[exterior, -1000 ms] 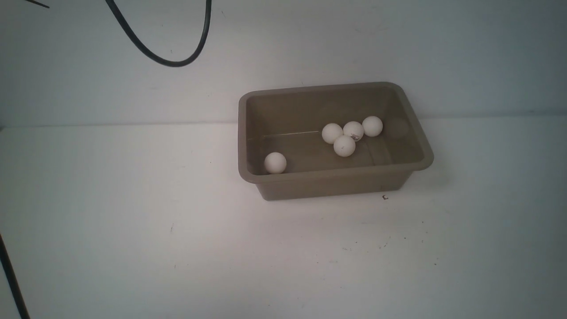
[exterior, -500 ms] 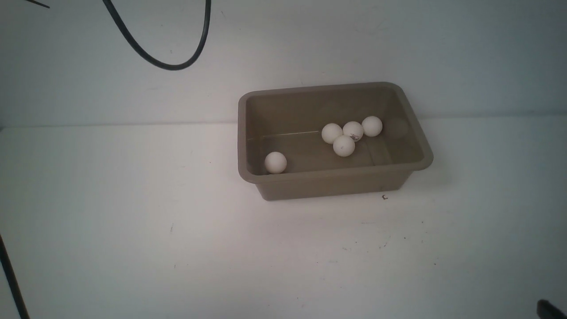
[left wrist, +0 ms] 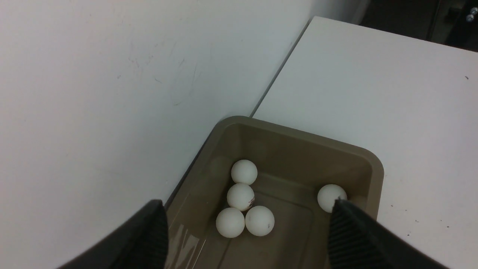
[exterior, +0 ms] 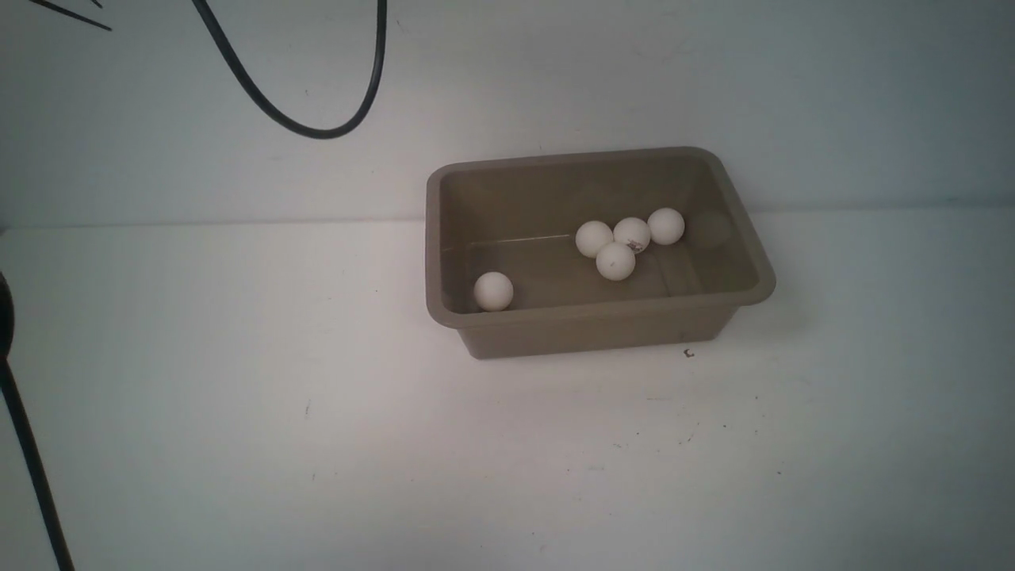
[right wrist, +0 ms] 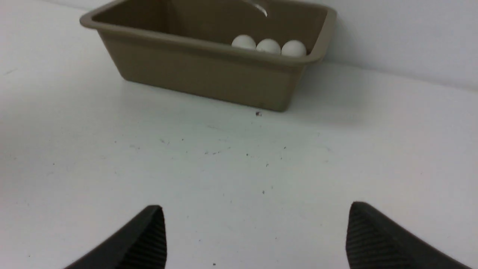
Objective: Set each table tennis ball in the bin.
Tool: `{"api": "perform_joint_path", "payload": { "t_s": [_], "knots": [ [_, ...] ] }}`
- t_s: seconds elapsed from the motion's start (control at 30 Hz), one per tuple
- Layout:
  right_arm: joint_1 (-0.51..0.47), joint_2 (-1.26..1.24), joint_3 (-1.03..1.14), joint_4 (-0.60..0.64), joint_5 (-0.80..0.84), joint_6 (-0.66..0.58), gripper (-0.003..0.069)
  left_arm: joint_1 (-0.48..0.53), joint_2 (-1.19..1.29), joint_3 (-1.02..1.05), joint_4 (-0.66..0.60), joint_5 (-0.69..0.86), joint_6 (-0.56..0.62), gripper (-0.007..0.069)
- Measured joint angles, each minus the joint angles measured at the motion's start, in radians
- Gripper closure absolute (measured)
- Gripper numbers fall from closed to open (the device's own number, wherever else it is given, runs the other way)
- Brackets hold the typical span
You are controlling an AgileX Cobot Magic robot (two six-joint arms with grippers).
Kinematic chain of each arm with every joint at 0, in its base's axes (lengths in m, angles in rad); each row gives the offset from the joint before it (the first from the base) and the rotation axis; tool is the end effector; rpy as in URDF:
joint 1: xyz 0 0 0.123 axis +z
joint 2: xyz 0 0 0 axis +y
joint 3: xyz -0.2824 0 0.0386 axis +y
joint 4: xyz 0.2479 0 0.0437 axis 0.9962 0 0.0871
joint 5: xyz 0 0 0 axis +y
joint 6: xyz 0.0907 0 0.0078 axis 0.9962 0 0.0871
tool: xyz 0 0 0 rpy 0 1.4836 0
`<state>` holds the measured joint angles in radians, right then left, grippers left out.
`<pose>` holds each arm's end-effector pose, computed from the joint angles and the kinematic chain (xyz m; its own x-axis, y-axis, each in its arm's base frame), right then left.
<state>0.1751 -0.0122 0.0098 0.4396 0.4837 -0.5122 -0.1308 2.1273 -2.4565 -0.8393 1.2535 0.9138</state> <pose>0.0447 0.0263 0.1714 -0.2976 -0.1695 -0.9395 -0.3912 0.9193 -0.0420 0.4394 -0.1228 0.4225 -0.1883 0.4152 -0.8900 0.8754 0.4818 0.0396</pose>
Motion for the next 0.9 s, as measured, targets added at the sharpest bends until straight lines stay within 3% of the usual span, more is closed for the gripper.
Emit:
{"api": "perform_joint_path", "payload": {
  "t_s": [0.13,0.4,0.9],
  "knots": [
    [-0.001,-0.001,0.007,-0.001,-0.043,0.0,0.0071,0.0,0.011,0.0,-0.023,0.0,-0.001,0.0104],
    [-0.002,-0.001,0.009,-0.15,-0.071,0.0,0.0071,0.0,0.016,0.0,-0.037,0.0,-0.001,0.0104],
    [-0.002,-0.001,0.01,-0.094,-0.073,0.0,0.0071,0.0,0.016,0.0,-0.037,0.0,0.01,0.0104]
  ]
}}
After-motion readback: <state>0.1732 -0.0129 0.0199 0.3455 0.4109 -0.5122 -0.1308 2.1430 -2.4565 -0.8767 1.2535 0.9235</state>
